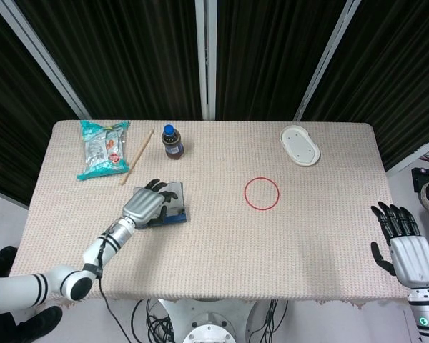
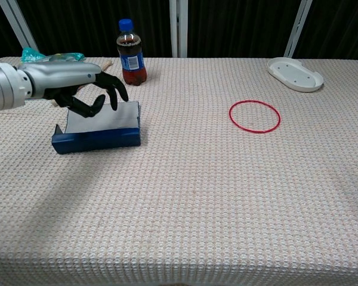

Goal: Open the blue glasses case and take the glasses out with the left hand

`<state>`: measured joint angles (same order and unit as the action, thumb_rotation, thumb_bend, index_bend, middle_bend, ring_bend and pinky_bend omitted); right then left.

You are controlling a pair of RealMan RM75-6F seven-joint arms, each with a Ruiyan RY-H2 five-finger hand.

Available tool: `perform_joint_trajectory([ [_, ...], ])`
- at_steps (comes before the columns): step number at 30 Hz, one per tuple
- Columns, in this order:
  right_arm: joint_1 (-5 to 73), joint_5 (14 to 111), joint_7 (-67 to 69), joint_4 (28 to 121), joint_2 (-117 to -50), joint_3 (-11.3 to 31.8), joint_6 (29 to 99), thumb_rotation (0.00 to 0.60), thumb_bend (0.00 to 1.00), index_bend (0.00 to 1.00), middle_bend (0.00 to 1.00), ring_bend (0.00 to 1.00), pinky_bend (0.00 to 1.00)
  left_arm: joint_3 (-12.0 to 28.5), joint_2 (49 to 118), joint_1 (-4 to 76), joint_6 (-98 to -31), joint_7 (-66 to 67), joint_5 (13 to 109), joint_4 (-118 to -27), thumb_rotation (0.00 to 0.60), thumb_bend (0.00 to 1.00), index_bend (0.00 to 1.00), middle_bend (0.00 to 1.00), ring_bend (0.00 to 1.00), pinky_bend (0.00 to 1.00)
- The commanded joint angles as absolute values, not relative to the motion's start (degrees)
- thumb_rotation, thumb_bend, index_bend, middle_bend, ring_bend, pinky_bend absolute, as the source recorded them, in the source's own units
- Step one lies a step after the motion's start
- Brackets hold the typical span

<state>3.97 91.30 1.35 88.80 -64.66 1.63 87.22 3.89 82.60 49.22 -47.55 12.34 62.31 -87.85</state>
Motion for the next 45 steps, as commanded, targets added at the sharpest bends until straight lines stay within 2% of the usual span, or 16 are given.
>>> perform_joint_trajectory([
  [1,3.9,91.1,1.7,88.5,-64.6,1.7,87.2,0.6,0.43,0.0,0.06,0.0,0.0,3.6,83.7,49.9,-45.9,13.6,61.4,-87.3,0.496,0.73,0.25,0.32,0.08,0.0],
  [15,3.8,90.7,3.0,87.2,-65.1,1.5,86.8,0.6,0.43,0.0,0.06,0.0,0.0,1.7,81.8,50.5,-43.6,16.1,63.8,-95.1,0.497,0.73,0.25,0.36,0.08,0.0],
  [26,4.0,91.4,2.9,87.6,-65.0,1.6,87.3,0.6,0.43,0.0,0.06,0.0,0.0,-1.7,71.3,50.9,-39.7,17.0,58.3,-106.3,0.496,0.73,0.25,0.39,0.1,0.0],
  [33,4.2,92.0,3.2,87.5,-65.0,1.7,87.6,0.6,0.43,0.0,0.06,0.0,0.0,-1.3,68.0,45.9,-49.0,14.4,59.4,-109.2,0.494,0.73,0.25,0.38,0.1,0.0],
  [39,4.4,92.1,3.6,87.2,-64.9,1.8,87.5,0.6,0.43,0.0,0.06,0.0,0.0,-0.4,69.1,41.3,-56.0,12.9,57.3,-105.2,0.494,0.72,0.25,0.38,0.1,0.0],
  [45,4.7,92.0,4.3,86.5,-65.1,1.8,87.1,0.6,0.43,0.0,0.06,0.0,0.0,-0.3,71.9,40.3,-55.6,15.4,49.9,-101.7,0.489,0.72,0.23,0.37,0.1,0.0],
])
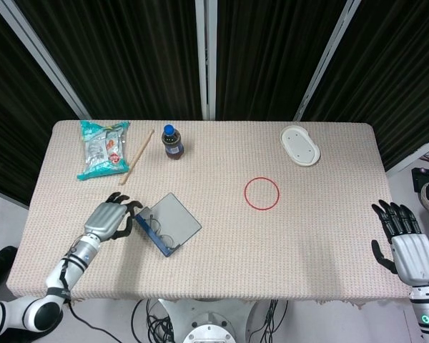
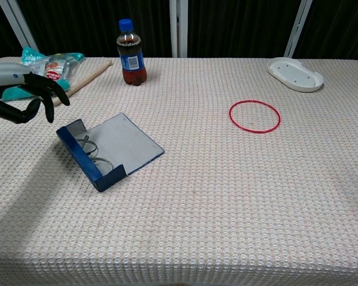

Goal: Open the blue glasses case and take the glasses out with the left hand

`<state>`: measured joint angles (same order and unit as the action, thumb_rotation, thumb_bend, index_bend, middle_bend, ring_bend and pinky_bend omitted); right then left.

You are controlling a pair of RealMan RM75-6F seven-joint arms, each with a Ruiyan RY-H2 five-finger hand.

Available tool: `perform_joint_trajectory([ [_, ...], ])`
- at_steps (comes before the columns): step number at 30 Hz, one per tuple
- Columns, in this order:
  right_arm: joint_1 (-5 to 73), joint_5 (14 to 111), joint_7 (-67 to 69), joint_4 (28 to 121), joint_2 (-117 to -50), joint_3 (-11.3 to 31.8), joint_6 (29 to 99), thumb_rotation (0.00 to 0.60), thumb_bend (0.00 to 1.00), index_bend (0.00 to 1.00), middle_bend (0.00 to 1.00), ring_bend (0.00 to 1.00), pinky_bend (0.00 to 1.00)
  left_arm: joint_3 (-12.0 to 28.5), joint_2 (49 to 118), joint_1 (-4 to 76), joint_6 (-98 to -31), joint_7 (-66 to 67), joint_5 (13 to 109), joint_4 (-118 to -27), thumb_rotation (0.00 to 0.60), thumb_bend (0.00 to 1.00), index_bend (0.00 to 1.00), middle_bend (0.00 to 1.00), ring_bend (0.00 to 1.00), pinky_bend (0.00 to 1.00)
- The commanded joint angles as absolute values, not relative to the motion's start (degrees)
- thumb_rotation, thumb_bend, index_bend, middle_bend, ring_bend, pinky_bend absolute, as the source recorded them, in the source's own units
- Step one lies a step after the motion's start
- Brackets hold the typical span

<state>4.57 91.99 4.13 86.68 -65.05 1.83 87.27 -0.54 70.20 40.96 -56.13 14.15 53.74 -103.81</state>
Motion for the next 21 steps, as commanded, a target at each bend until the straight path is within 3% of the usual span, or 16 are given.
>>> perform_joint_trajectory([
  [1,4.7,92.0,4.3,86.5,-65.2,1.8,87.1,0.6,0.43,0.0,0.06,0.0,0.0,-0.2,72.2,40.5,-55.1,15.7,49.0,-101.3,0.49,0.72,0.22,0.37,0.1,0.0],
  [11,4.6,91.7,5.3,85.5,-65.3,1.7,87.1,0.6,0.43,0.0,0.06,0.0,0.0,2.1,76.0,43.0,-48.6,15.0,46.2,-98.0,0.492,0.72,0.18,0.37,0.1,0.0],
  [21,3.7,91.0,6.5,84.4,-65.5,1.5,87.9,0.6,0.43,0.0,0.06,0.0,0.0,6.1,81.7,50.6,-42.9,18.3,45.4,-94.7,0.497,0.72,0.17,0.37,0.1,0.0],
])
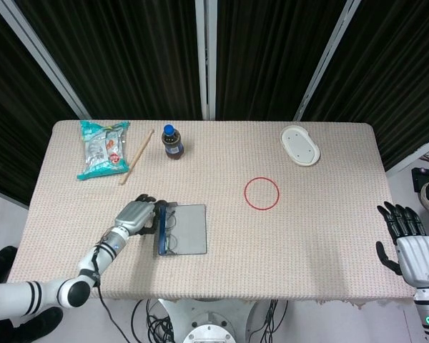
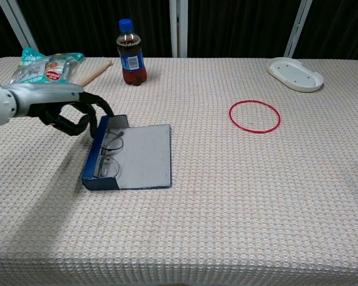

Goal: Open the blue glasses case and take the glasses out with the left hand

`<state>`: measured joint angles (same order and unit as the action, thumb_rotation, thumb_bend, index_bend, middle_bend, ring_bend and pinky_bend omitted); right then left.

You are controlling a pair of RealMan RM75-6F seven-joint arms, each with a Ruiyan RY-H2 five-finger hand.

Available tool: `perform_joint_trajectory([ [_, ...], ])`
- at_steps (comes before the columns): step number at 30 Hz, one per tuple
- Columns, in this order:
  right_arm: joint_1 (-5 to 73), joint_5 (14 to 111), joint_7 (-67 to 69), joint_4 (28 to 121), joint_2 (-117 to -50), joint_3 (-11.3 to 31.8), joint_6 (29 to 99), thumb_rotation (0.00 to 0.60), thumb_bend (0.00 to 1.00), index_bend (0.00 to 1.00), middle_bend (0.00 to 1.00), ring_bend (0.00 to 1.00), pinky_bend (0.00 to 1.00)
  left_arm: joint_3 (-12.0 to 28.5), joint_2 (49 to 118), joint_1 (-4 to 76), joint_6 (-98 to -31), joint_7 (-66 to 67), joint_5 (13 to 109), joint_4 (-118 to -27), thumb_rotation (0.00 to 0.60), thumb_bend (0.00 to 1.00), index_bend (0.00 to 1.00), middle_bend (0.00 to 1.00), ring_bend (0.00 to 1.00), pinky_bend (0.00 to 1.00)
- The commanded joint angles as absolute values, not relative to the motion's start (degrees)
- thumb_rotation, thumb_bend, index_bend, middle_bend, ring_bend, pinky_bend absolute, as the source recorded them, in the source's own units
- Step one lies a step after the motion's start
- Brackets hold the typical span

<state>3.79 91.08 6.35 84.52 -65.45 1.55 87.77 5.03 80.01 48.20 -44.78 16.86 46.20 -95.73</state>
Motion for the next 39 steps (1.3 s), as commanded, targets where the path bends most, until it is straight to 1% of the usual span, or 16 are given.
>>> perform_joint_trajectory([
  [1,3.6,91.0,6.5,84.4,-65.5,1.5,87.9,0.6,0.43,0.0,0.06,0.0,0.0,6.4,82.3,51.5,-42.4,18.7,45.2,-94.4,0.499,0.72,0.17,0.37,0.1,0.0],
  [4,3.4,91.0,6.5,84.4,-65.5,1.4,88.1,0.6,0.43,0.0,0.06,0.0,0.0,7.2,83.8,53.8,-41.4,19.8,45.0,-94.0,0.503,0.72,0.17,0.37,0.1,0.0],
  [7,3.5,91.1,6.4,84.5,-65.5,1.5,88.2,0.6,0.43,0.0,0.06,0.0,0.0,7.5,84.1,55.3,-41.5,20.8,46.4,-94.9,0.511,0.71,0.15,0.34,0.1,0.0],
  [10,3.6,91.2,6.3,84.6,-65.5,1.5,88.1,0.6,0.43,0.0,0.06,0.0,0.0,7.0,83.7,55.0,-44.1,21.9,49.7,-96.4,0.585,0.65,0.1,0.28,0.08,0.0],
  [11,3.7,91.3,6.3,84.6,-65.5,1.6,88.0,0.6,0.43,0.0,0.06,0.0,0.0,6.5,83.5,54.7,-45.2,22.4,50.8,-96.7,0.6,0.61,0.09,0.26,0.07,0.0],
  [14,4.0,91.4,6.3,84.6,-65.5,1.6,87.6,0.6,0.41,0.0,0.06,0.0,0.0,4.5,83.4,53.4,-48.6,24.4,52.9,-97.5,0.6,0.52,0.08,0.23,0.04,0.0],
  [19,4.6,91.7,6.2,84.6,-65.5,1.7,87.1,0.6,0.4,0.0,0.06,0.0,0.0,2.0,83.7,51.9,-50.5,26.5,52.8,-98.3,0.6,0.43,0.06,0.19,0.03,0.0],
  [22,4.7,91.8,6.0,84.8,-65.5,1.7,87.0,0.6,0.4,0.0,0.06,0.0,0.0,1.2,84.7,51.4,-51.6,27.5,52.9,-97.9,0.6,0.41,0.05,0.17,0.0,0.0],
  [27,4.8,92.0,5.7,85.2,-65.2,1.7,87.1,0.6,0.4,0.0,0.06,0.0,0.0,0.8,86.4,51.0,-53.0,29.2,53.0,-96.8,0.6,0.4,0.04,0.16,0.0,0.0],
  [34,4.6,91.8,5.8,85.3,-65.2,1.6,87.3,0.6,0.4,0.0,0.06,0.0,0.0,0.8,86.7,50.8,-53.3,30.0,53.6,-97.7,0.6,0.31,0.03,0.13,0.0,0.0],
  [39,4.6,91.8,6.0,85.0,-65.2,1.6,87.1,0.6,0.4,0.0,0.06,0.0,0.0,0.5,87.4,50.9,-53.7,32.2,52.3,-96.6,0.6,0.3,0.03,0.13,0.0,0.0],
])
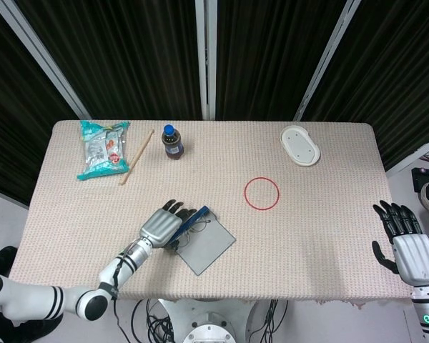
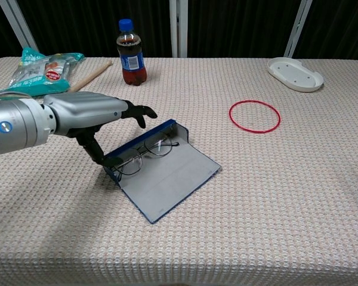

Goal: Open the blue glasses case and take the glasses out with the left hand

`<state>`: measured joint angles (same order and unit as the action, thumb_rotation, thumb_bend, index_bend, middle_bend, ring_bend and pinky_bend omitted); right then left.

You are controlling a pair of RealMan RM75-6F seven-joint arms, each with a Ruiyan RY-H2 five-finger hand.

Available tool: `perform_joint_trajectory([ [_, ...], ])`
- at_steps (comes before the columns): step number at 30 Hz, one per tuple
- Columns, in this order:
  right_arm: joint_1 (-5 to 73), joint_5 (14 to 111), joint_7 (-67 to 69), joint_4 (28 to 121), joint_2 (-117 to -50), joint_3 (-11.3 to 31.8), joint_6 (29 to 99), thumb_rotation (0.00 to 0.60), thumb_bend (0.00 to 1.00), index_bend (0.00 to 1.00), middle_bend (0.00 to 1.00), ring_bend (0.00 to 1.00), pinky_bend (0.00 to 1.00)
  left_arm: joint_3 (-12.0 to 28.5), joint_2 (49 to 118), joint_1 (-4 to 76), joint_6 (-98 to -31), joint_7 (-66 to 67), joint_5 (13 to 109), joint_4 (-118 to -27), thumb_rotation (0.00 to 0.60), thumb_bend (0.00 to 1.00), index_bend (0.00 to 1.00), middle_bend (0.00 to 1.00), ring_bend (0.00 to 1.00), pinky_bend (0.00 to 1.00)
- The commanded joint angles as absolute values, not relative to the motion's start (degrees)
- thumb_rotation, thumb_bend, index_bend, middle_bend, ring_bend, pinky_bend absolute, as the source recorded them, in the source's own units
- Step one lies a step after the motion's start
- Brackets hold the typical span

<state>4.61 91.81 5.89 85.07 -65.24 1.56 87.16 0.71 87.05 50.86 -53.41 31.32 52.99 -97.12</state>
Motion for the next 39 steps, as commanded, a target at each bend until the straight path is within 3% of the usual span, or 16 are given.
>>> perform_joint_trajectory([
  [1,4.6,91.8,6.0,85.0,-65.2,1.6,87.2,0.6,0.4,0.0,0.06,0.0,0.0,0.4,87.4,50.9,-53.7,32.6,51.9,-96.5,0.6,0.3,0.03,0.13,0.0,0.0],
  [11,4.5,91.6,5.8,85.3,-65.2,1.6,87.3,0.6,0.4,0.0,0.06,0.0,0.0,0.7,86.2,51.1,-55.6,37.5,47.2,-94.1,0.6,0.3,0.03,0.13,0.0,0.0],
  [20,4.0,91.3,5.5,85.5,-65.2,1.5,87.7,0.6,0.4,0.0,0.06,0.0,0.0,3.9,87.7,52.6,-54.4,37.4,45.1,-84.7,0.6,0.3,0.04,0.14,0.0,0.0],
  [30,3.9,90.9,6.1,85.0,-65.4,1.5,87.5,0.6,0.41,0.0,0.06,0.0,0.0,5.6,83.5,52.3,-47.0,28.1,48.4,-90.3,0.6,0.36,0.22,0.15,0.0,0.0],
  [39,3.7,90.8,6.8,84.2,-65.6,1.5,87.5,0.6,0.41,0.0,0.06,0.0,0.0,5.4,86.7,53.3,-45.9,26.8,50.7,-86.0,0.6,0.39,0.34,0.25,0.02,0.0],
])
